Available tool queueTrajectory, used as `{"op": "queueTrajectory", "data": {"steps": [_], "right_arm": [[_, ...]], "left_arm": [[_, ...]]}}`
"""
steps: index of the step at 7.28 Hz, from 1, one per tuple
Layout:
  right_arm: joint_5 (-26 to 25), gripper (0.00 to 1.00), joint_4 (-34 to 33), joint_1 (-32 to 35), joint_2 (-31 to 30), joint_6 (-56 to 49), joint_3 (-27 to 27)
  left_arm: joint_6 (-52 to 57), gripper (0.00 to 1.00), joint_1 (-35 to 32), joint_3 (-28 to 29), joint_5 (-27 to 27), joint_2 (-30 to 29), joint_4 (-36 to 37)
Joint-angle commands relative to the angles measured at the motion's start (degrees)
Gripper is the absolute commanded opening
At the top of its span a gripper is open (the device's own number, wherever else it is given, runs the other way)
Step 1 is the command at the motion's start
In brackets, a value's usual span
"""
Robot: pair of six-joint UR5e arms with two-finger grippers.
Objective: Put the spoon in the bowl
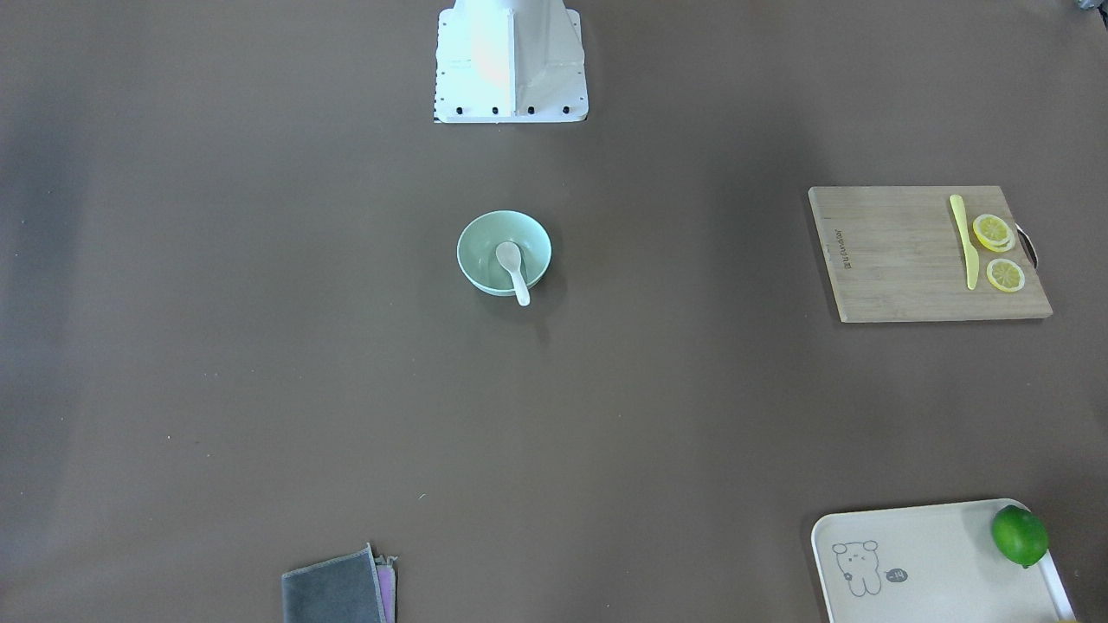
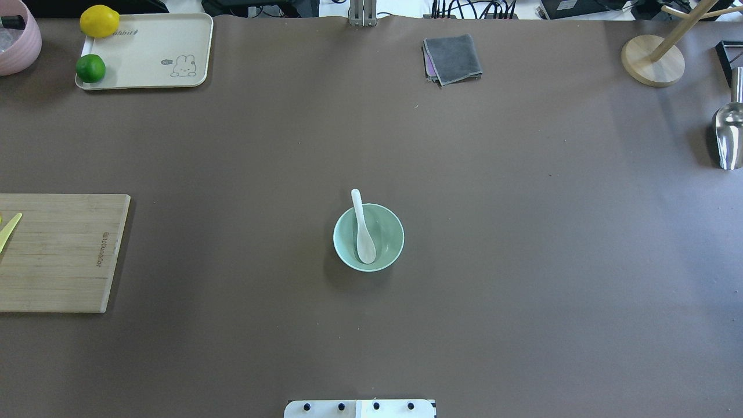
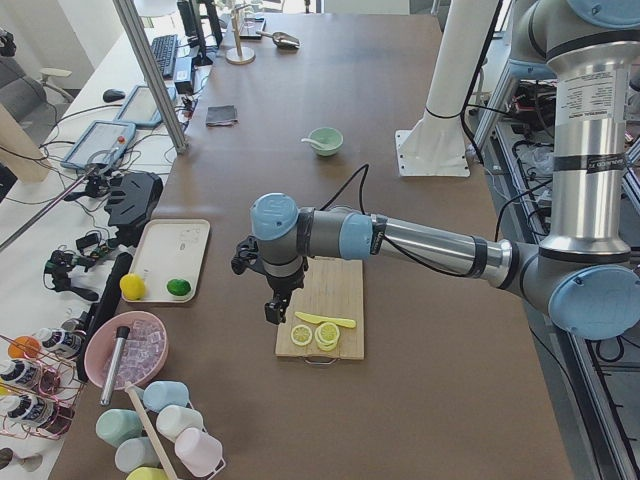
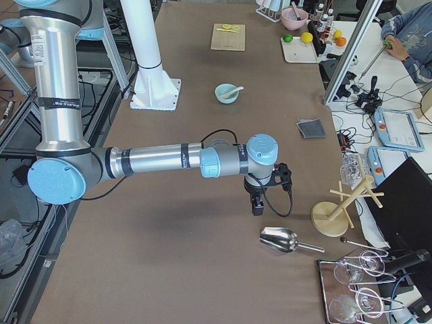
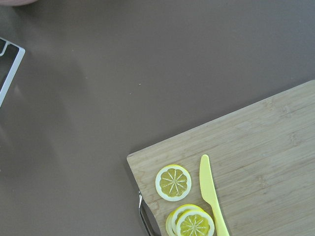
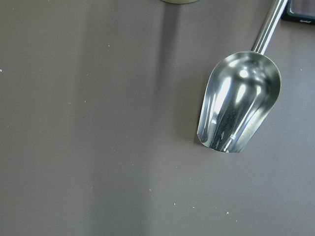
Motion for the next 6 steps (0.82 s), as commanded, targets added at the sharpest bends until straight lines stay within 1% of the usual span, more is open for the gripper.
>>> {"op": "queueTrajectory", "data": {"steps": [1, 3, 5, 6], "right_arm": [[0.0, 1.0, 0.0, 0.1, -0.3, 0.0, 0.2], [0.0, 1.0, 0.2, 0.2, -0.7, -0.1, -0.1], [0.3, 1.0, 0.7, 0.2, -1.2, 0.1, 0.7], [1.2, 1.0, 0.7, 0.2, -1.3, 0.1, 0.8]], "left_arm": [[0.0, 0.98, 0.0, 1.5, 0.1, 0.4, 0.3], [0.2, 0.98, 0.0, 4.0, 0.3, 0.5, 0.0], [0.2, 0.98, -0.1, 4.4, 0.4, 0.7, 0.0], [0.1, 0.98, -0.2, 4.4, 0.4, 0.8, 0.0]]}}
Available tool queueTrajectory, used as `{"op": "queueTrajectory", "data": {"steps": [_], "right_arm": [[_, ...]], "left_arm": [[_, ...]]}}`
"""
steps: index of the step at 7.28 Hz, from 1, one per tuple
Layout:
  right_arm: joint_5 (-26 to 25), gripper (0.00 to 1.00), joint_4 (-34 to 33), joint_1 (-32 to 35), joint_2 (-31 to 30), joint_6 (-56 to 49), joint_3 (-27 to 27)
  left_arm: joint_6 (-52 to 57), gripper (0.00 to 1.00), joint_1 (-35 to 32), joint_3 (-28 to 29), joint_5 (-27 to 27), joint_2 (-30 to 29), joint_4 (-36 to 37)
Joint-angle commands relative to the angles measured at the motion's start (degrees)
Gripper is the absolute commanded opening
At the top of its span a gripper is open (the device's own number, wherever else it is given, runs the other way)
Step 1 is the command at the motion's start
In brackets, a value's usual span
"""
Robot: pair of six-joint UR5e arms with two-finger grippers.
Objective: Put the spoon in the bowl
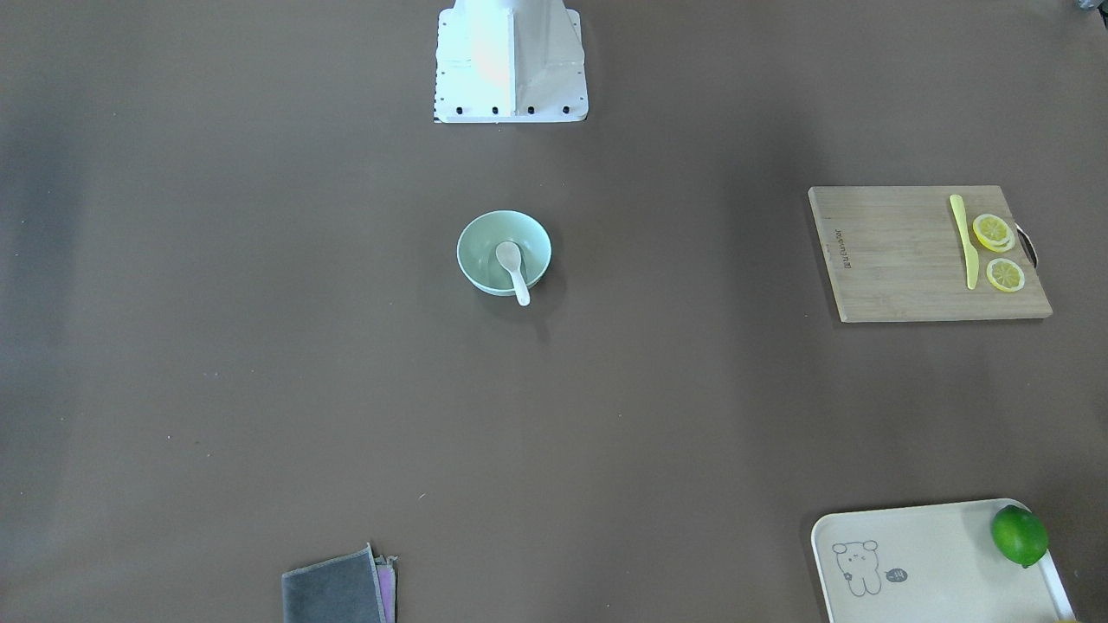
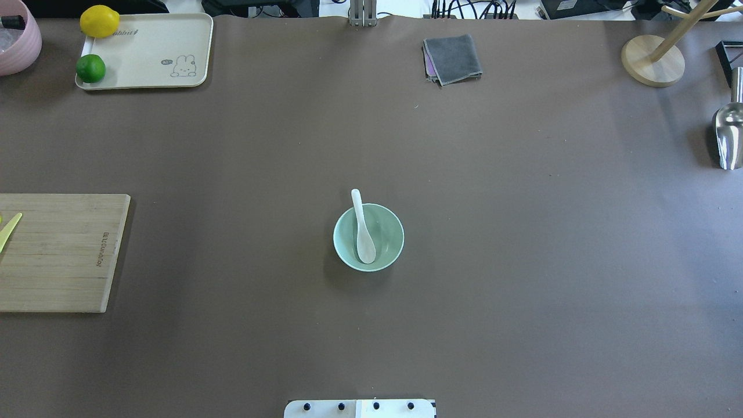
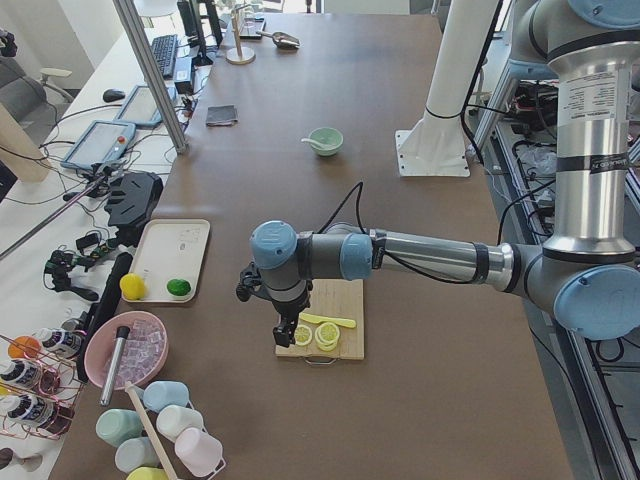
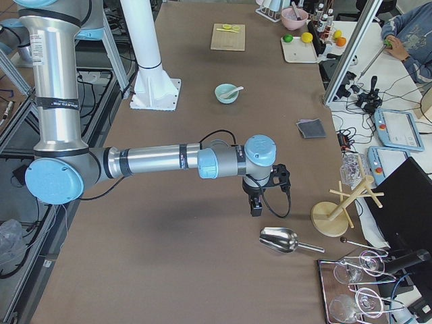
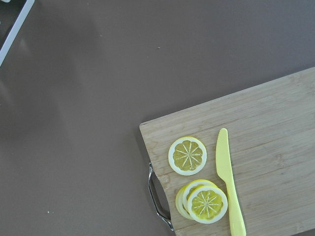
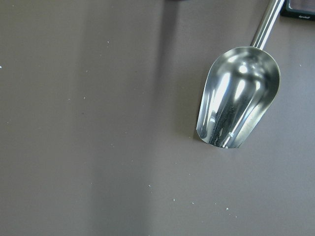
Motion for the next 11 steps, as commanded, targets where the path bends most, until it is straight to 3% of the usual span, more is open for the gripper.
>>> {"op": "queueTrajectory", "data": {"steps": [1, 7, 11], "right_arm": [[0.9, 1.0, 0.0, 0.0, -1.0, 0.0, 1.0], [0.1, 1.0, -0.1, 0.0, -2.1, -0.3, 0.2], [1.0, 1.0, -0.1, 0.0, -2.0, -0.3, 0.6]], "left_arm": [[0.0, 0.98, -0.2, 0.2, 0.0, 0.5, 0.1], [0.4, 0.98, -1.0, -1.8, -0.7, 4.6, -0.5], [0.4, 0.98, -1.1, -6.9, -0.6, 7.4, -0.2]]}}
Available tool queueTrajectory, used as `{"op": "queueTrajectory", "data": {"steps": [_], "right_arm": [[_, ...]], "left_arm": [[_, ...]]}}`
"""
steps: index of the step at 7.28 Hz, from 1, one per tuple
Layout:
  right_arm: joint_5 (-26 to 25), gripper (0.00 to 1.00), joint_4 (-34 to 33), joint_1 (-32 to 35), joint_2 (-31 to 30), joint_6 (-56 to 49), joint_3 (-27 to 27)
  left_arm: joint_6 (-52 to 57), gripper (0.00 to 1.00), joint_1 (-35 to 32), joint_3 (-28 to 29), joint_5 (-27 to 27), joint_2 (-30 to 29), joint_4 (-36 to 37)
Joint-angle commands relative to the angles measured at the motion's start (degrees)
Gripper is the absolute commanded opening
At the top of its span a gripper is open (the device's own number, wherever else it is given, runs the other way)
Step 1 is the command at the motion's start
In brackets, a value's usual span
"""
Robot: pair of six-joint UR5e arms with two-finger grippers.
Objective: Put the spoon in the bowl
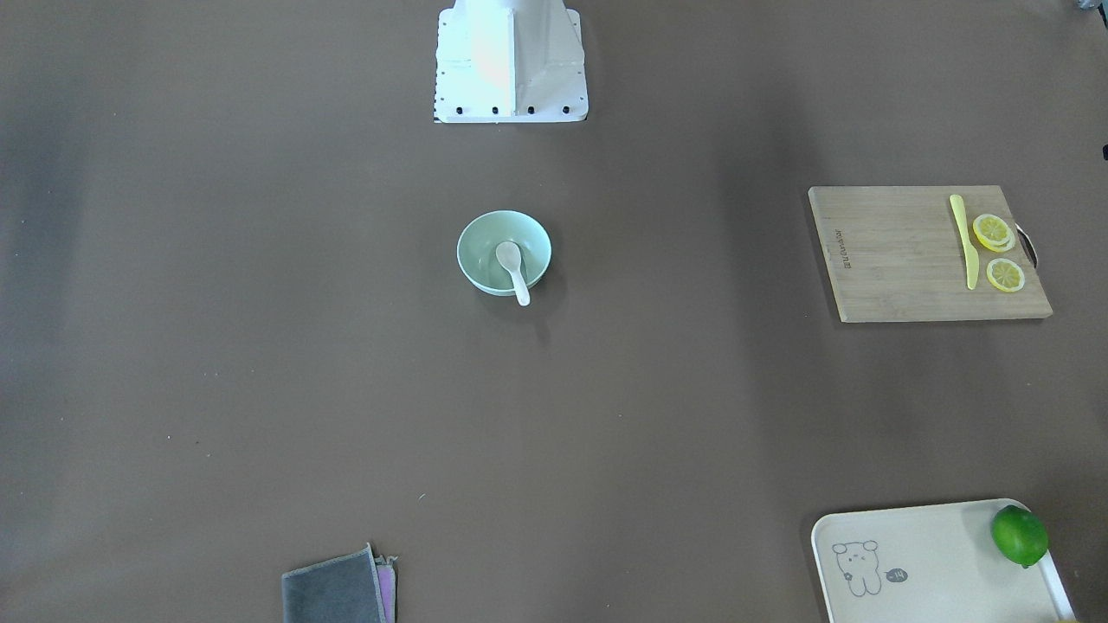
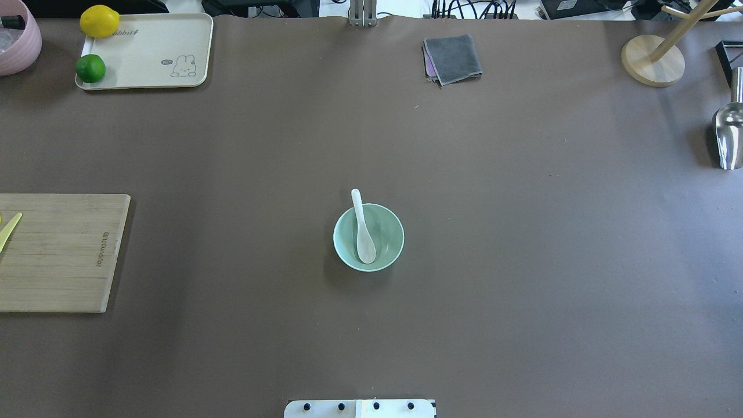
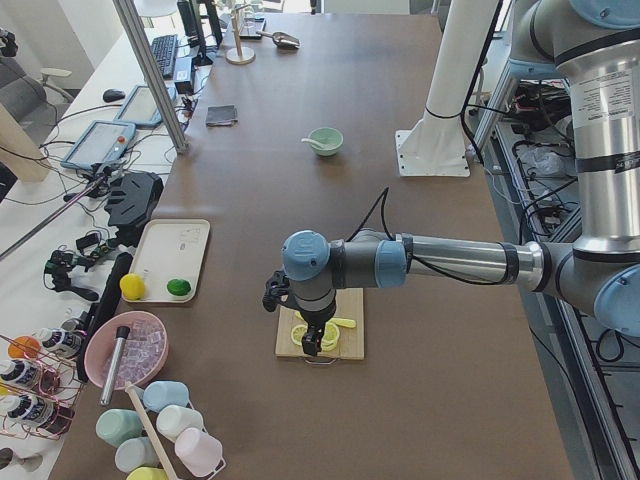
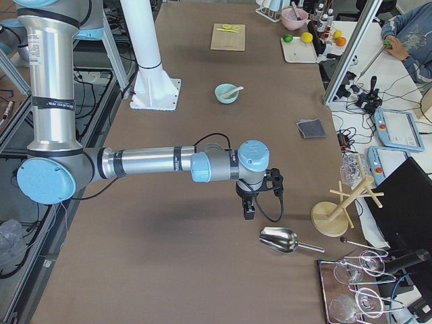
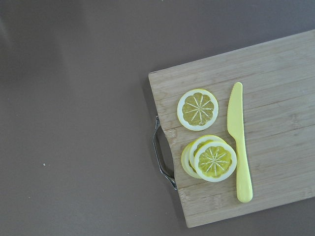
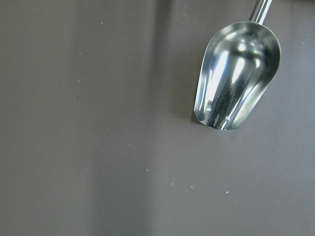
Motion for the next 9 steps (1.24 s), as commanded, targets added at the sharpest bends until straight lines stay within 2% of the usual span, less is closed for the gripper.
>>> {"op": "queueTrajectory", "data": {"steps": [1, 5, 7, 9], "right_arm": [[-0.3, 1.0, 0.2, 0.0, 0.4, 0.0, -0.6], [0.0, 1.0, 0.5, 0.0, 0.1, -0.4, 0.1], [1.4, 1.0, 5.0, 0.0, -0.4, -0.1, -1.2], [0.9, 1.0, 5.4, 0.0, -0.9, -0.4, -0.9]], "left_arm": [[0.2, 0.98, 0.0, -0.8, 0.2, -0.3, 0.4], [0.2, 0.98, -0.8, -1.3, 0.2, -0.9, 0.0], [0.2, 0.98, -0.9, -1.3, 0.2, -0.9, 0.1], [0.2, 0.98, -0.9, -1.3, 0.2, -0.9, 0.1]]}}
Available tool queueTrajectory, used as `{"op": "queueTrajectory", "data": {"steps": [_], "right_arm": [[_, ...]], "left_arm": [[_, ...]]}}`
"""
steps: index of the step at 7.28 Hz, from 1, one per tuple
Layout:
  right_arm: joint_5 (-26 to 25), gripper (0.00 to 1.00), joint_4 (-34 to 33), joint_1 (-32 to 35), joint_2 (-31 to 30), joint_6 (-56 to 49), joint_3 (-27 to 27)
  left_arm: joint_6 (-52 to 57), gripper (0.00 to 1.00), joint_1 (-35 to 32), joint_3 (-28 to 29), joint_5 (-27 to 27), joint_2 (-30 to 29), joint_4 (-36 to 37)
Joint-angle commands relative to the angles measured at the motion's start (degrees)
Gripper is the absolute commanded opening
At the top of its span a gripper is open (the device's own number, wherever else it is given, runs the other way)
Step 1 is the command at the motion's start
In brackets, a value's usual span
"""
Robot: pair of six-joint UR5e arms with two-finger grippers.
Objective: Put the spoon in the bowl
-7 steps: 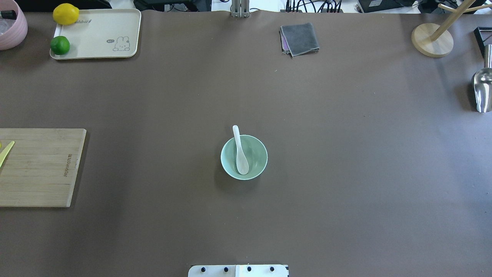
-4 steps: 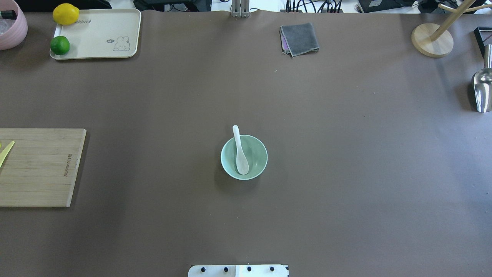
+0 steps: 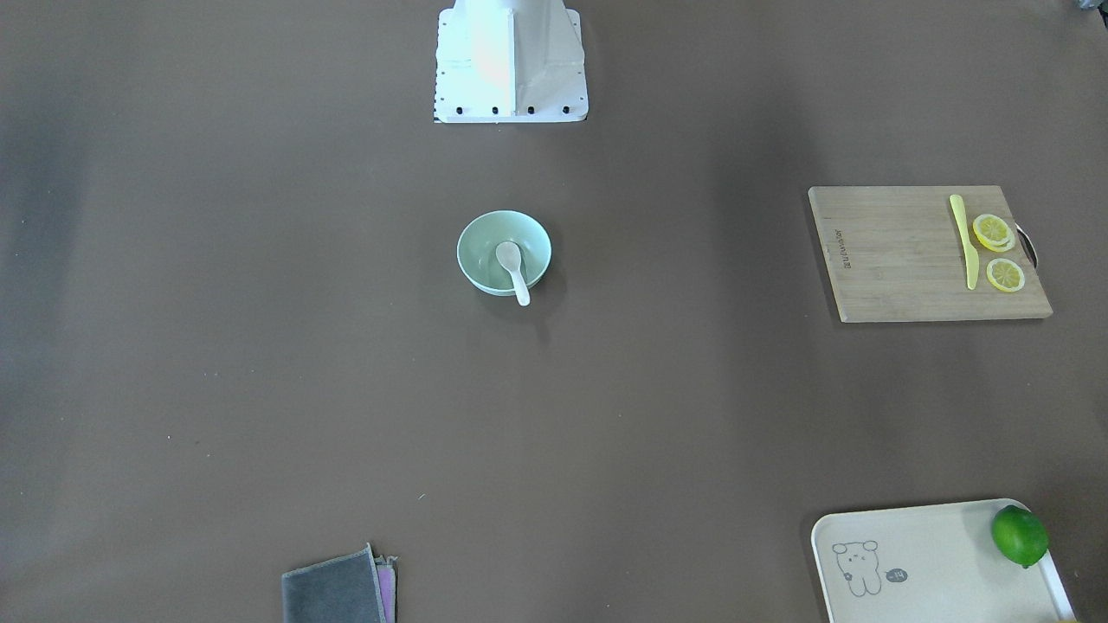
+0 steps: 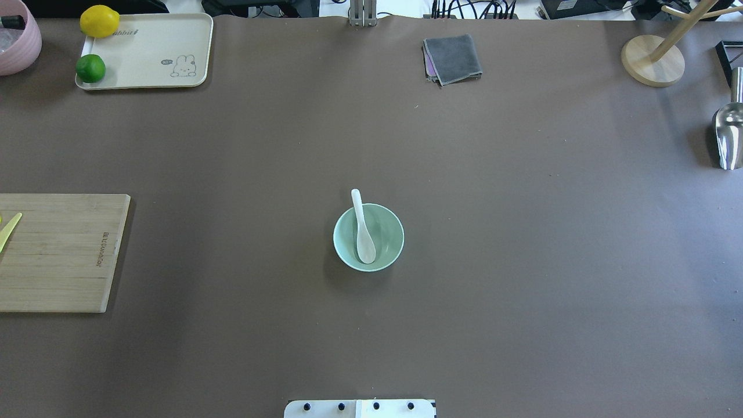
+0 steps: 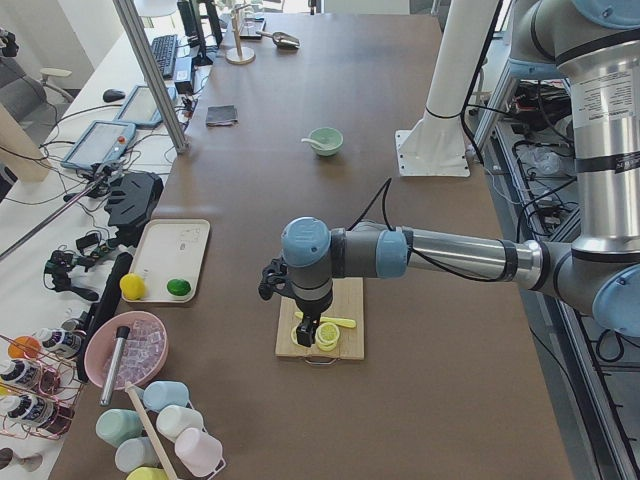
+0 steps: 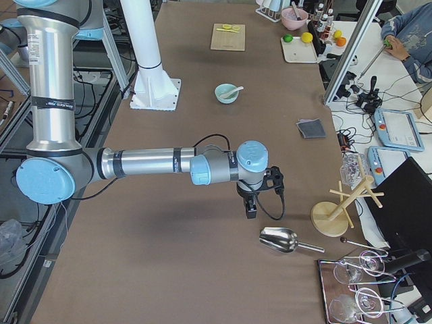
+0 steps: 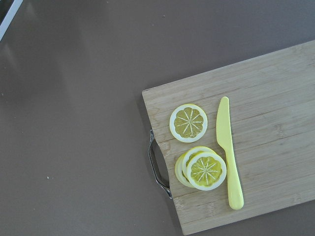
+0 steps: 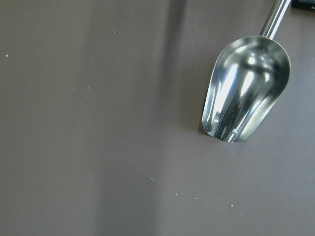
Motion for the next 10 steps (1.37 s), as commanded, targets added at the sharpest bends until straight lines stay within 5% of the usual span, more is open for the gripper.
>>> {"op": "queueTrajectory", "data": {"steps": [1, 10], "right_arm": [[-0.1, 1.0, 0.7, 0.0, -0.3, -0.1, -0.1], [-3.1, 1.0, 0.1, -0.2, -3.2, -1.1, 0.0]], "left_arm": [[-0.2, 0.98, 0.0, -0.1, 0.0, 0.0, 0.0], [-0.6, 0.98, -0.4, 5.7, 0.4, -2.6, -0.1]]}}
